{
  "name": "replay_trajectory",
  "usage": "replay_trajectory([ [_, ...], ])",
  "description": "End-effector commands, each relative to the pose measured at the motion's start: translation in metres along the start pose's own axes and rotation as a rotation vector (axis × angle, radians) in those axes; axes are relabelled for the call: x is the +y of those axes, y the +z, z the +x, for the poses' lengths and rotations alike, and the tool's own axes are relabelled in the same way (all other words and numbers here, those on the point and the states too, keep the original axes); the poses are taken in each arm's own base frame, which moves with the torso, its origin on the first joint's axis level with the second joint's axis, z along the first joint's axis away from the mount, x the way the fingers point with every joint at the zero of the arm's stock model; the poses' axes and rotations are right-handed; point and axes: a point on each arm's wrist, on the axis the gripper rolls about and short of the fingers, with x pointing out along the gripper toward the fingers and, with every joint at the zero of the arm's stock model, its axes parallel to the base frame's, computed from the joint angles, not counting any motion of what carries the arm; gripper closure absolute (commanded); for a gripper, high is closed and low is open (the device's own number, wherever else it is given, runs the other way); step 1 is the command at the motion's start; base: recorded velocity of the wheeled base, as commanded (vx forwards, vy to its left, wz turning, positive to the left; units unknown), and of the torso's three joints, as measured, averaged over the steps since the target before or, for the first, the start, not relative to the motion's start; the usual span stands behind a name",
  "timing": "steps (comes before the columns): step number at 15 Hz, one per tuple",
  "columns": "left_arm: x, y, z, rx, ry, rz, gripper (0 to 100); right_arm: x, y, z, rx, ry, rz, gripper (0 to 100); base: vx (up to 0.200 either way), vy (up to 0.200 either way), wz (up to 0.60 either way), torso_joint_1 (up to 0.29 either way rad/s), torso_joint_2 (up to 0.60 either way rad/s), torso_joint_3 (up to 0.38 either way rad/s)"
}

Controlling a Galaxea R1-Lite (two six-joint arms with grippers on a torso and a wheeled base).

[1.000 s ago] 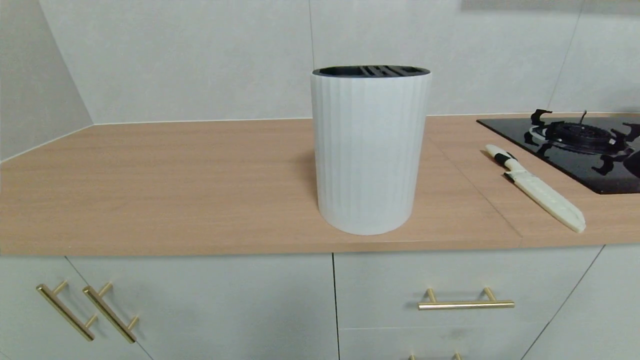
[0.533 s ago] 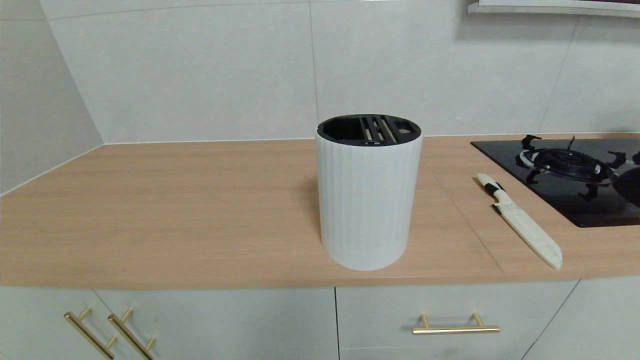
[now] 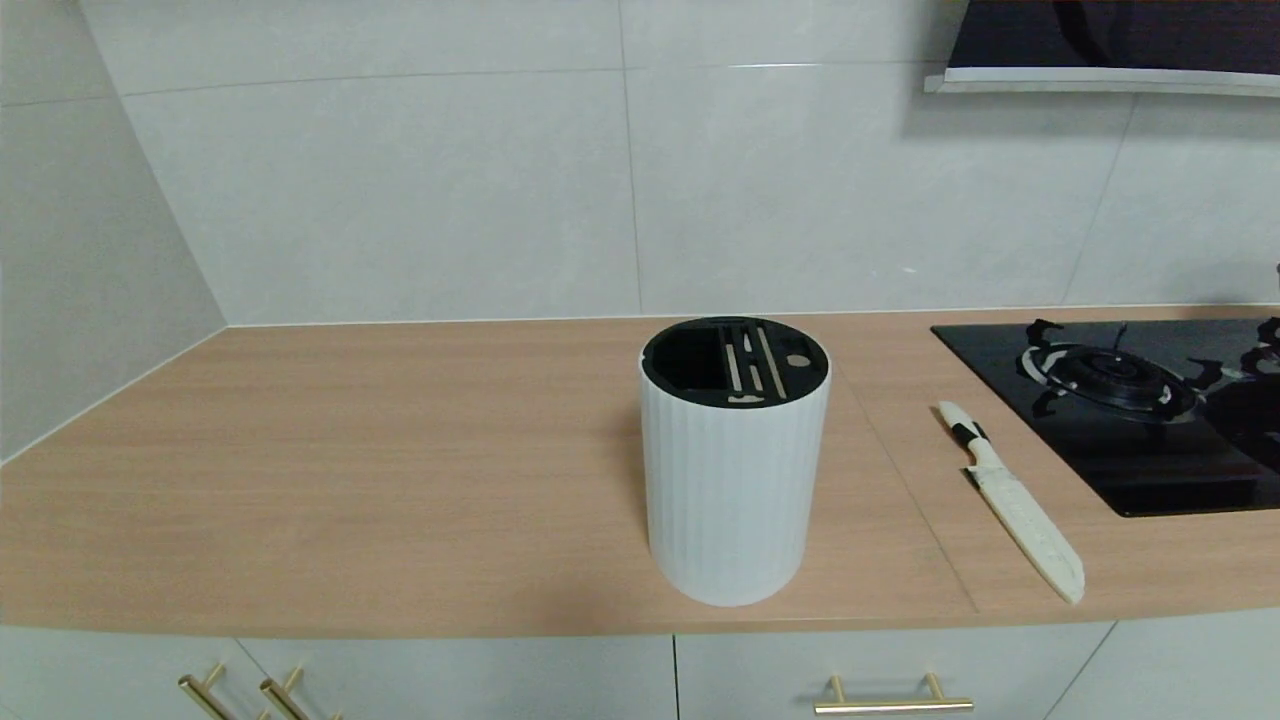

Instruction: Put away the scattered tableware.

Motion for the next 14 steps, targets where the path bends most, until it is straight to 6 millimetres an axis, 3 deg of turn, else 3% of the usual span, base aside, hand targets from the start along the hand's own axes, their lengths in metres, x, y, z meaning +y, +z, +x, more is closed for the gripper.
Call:
replay_trajectory([
  [1,0.0000,0.0000,0.0000,0.000,0.001,0.000,0,0.0000,0.0000,0.0001,0.001,0.001,-0.001,0,0.000,0.000,0.00,0.246,-0.53,-0.290],
  [14,0.0000,0.0000,0.0000,0.000,0.001,-0.003,0,0.0000,0.0000,0.0001,0.001,-0.001,-0.001,0,0.000,0.000,0.00,0.257,-0.55,-0.289],
])
